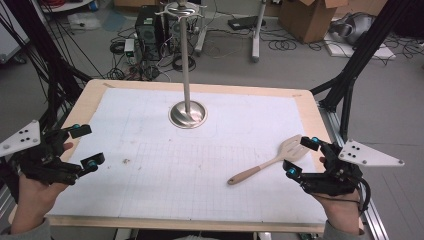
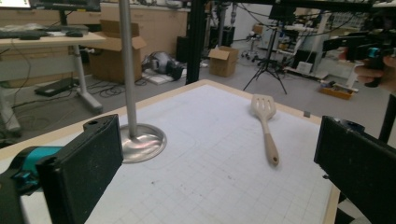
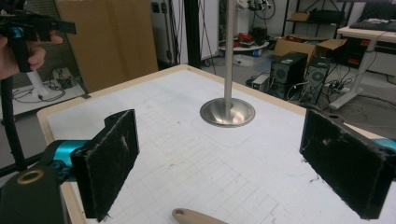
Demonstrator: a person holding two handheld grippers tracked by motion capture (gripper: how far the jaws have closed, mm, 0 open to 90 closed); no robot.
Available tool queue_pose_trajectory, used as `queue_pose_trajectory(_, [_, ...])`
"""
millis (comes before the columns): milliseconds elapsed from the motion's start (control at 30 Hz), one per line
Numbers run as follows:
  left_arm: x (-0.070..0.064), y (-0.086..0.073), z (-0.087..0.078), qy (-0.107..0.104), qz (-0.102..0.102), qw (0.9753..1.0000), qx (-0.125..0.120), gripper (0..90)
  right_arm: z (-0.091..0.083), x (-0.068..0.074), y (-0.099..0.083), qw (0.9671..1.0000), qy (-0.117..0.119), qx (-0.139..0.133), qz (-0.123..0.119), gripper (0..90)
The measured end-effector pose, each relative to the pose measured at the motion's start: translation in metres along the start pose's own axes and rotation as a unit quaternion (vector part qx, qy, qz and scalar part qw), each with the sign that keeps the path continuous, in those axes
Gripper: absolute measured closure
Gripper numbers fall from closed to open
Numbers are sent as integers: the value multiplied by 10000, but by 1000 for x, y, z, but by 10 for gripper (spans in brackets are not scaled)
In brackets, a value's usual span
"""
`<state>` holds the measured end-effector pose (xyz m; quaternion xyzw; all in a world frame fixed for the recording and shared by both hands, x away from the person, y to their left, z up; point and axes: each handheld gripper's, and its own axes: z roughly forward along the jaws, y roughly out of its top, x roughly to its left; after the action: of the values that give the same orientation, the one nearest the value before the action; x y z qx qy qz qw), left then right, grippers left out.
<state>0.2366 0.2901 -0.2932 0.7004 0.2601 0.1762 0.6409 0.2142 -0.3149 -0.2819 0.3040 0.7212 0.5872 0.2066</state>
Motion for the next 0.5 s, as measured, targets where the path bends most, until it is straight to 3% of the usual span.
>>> queue_pose_trajectory(233, [-3, -2, 12, 43, 21, 9998, 178, 18, 0, -5, -5, 9999, 92, 56, 28, 107])
queue_pose_trajectory(500, [0, -2, 11, 118, -24, 9998, 125, 17, -1, -6, -8, 9999, 98, 108, 53, 109])
